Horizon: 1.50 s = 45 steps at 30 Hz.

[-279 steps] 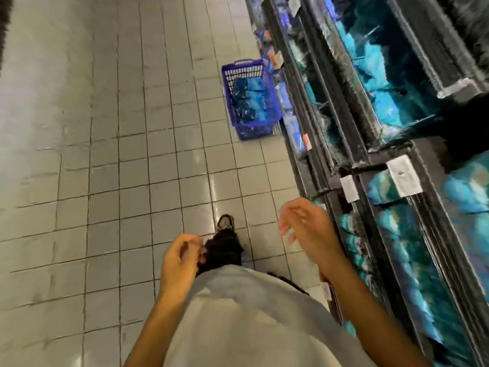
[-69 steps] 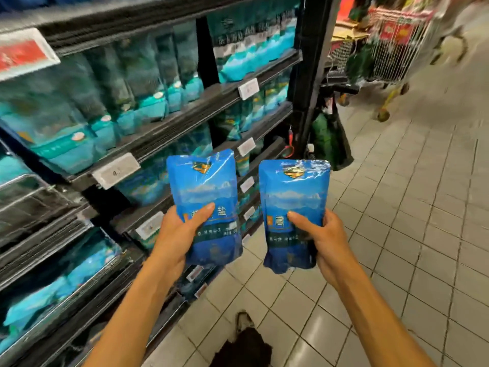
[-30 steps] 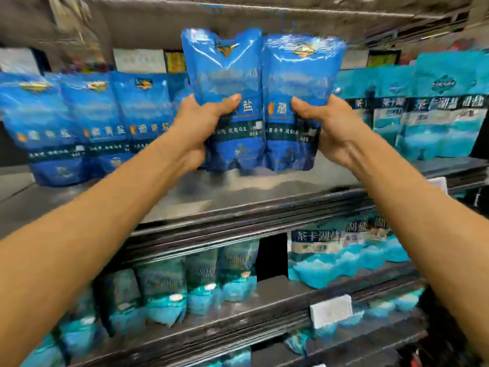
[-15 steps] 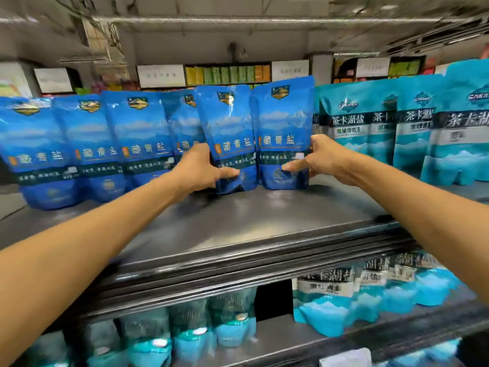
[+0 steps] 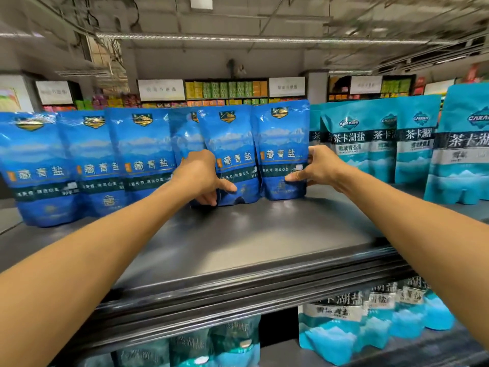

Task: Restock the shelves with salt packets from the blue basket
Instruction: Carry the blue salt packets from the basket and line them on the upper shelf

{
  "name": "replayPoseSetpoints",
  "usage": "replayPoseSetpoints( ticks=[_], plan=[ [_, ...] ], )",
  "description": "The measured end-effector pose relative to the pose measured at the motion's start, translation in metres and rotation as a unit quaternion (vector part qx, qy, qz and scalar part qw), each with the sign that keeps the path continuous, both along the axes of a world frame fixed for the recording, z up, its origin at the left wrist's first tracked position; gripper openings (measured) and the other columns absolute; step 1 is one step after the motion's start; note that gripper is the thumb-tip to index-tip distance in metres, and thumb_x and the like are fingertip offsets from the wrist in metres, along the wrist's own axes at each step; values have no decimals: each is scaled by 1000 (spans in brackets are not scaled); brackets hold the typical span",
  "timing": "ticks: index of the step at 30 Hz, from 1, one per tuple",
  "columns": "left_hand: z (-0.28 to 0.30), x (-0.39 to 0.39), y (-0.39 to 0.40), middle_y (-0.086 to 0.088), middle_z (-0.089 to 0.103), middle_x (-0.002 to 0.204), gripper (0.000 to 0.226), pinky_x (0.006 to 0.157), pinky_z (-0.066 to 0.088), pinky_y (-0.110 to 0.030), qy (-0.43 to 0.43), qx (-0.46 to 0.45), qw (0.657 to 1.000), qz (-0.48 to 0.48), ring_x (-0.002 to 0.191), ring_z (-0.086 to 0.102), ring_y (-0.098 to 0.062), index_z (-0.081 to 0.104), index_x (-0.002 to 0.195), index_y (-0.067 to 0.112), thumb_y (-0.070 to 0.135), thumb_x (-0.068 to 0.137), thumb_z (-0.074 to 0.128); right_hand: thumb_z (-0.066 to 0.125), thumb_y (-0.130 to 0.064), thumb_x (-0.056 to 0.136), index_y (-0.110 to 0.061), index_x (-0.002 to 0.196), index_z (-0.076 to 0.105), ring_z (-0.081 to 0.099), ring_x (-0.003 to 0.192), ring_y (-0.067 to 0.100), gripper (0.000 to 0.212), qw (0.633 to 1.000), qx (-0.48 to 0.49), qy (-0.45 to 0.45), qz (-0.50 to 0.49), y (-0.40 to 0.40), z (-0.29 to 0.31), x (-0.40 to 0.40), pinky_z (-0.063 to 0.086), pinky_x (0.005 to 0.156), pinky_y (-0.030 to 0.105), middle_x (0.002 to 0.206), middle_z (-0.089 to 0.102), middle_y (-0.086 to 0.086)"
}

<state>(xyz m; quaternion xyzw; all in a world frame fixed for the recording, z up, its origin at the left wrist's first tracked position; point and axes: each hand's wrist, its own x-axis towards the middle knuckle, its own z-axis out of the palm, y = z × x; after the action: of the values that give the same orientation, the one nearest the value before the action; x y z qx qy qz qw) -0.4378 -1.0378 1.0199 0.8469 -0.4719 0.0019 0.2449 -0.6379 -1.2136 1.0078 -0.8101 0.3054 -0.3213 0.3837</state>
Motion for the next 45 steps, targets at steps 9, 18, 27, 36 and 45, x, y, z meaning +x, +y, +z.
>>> replayPoseSetpoints(
  ticks=[9,18,27,36,45],
  plan=[
    [-9,-2,-6,-2,66,46,54,70,59,-37,-196,-38,980,19,54,64,-15,53,64,13,59,74,80,87,-9,75,-18,103,71,72,91,23,34,999,33,9,10,-13,-2,9,62,78,46,101,76,5],
    [-11,-3,-3,4,57,47,57,61,48,-33,-251,-21,967,38,73,70,-23,45,65,19,69,77,69,87,-18,76,-7,110,73,70,98,25,39,999,31,31,-8,-12,-2,9,59,89,45,106,76,8],
    [-8,-5,6,10,64,43,67,69,60,-28,-140,32,989,14,38,62,-1,65,55,14,73,86,58,84,-44,78,-14,100,67,60,100,25,41,997,23,24,-64,7,-1,6,55,81,40,99,67,0],
    [-4,-21,38,-15,66,54,63,54,50,-26,-73,-106,991,-23,44,54,-19,64,60,-4,47,97,61,64,-43,94,-8,127,47,58,117,29,51,986,-73,-63,-134,97,4,-15,48,100,49,127,56,12],
    [-24,-95,144,3,53,40,44,34,26,-10,105,-337,931,-96,30,39,-4,60,59,14,38,96,63,64,-8,94,-11,87,66,66,58,20,8,917,112,-344,170,228,-47,-47,47,49,24,70,67,7]
  ],
)
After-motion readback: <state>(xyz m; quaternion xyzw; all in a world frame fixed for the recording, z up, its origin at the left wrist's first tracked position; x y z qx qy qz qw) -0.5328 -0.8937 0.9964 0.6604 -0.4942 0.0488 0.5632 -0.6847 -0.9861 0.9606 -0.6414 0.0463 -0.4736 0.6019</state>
